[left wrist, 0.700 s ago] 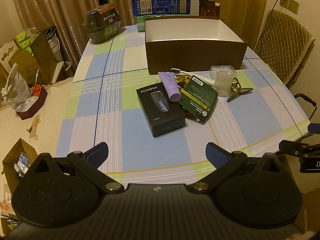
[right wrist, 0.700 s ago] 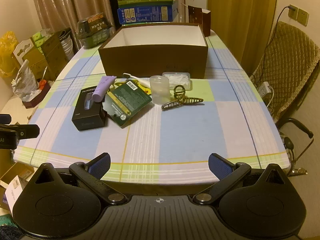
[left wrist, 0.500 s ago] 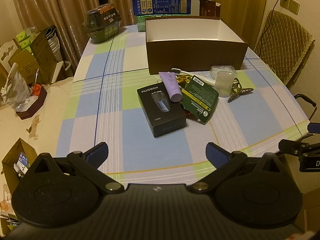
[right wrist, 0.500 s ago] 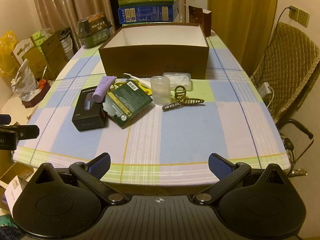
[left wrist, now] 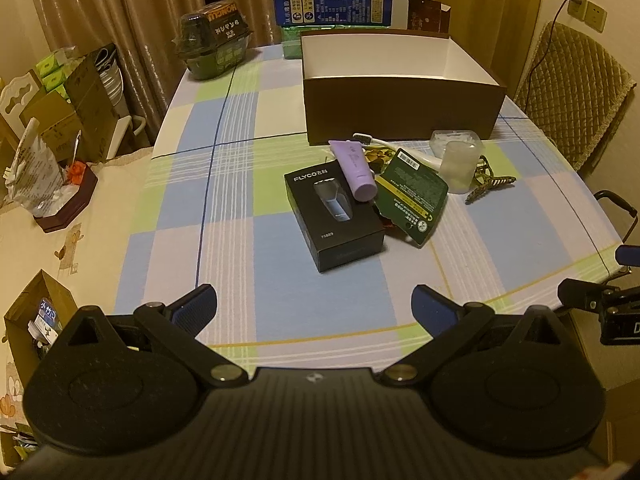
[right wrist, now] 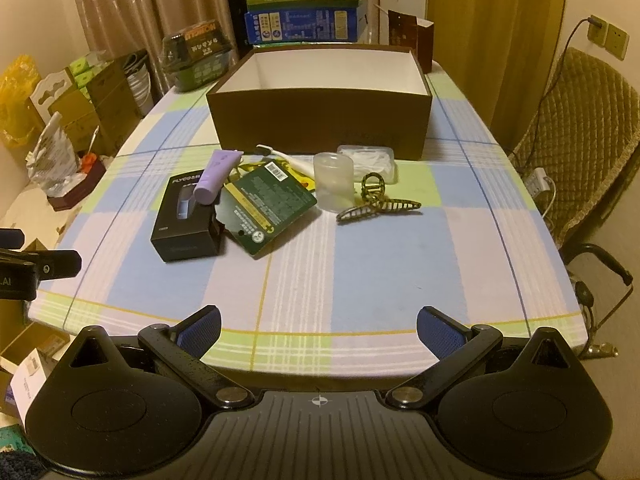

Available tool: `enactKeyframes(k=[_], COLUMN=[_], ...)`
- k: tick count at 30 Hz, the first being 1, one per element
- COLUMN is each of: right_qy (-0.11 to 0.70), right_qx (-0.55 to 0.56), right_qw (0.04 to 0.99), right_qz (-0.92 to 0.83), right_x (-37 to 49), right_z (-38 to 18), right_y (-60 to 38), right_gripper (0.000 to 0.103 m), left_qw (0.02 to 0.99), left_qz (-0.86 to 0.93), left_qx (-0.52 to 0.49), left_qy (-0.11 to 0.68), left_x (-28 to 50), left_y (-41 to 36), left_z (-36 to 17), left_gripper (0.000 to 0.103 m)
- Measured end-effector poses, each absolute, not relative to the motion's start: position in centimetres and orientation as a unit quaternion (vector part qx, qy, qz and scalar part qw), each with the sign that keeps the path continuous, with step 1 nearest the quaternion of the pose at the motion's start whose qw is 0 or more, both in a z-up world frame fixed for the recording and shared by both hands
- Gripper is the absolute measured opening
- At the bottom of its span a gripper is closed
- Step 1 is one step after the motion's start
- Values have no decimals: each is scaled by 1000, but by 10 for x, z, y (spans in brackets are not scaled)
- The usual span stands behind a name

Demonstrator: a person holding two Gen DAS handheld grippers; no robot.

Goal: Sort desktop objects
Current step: 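Move both tools toward the purple tube and gold hair claw clip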

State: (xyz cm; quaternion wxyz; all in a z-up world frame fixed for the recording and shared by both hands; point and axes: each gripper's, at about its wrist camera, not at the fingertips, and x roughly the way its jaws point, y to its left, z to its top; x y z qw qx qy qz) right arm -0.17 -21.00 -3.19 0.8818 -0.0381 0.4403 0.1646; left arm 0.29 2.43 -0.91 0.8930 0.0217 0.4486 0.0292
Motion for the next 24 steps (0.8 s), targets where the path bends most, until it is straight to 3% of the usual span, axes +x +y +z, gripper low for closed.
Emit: enactKeyframes(k=[24], right_qy=[445], right_qx=[-39], right_qw=[877], right_qz=[177], right_x=[9], right_z=[-35], right_y=[-212], right_gripper=[101], left_qw=[891], left_qz=[31], left_qx=[19], left_qy=[452], left_x=[5], left_y=[27], left_z=[-10], left_gripper=[102])
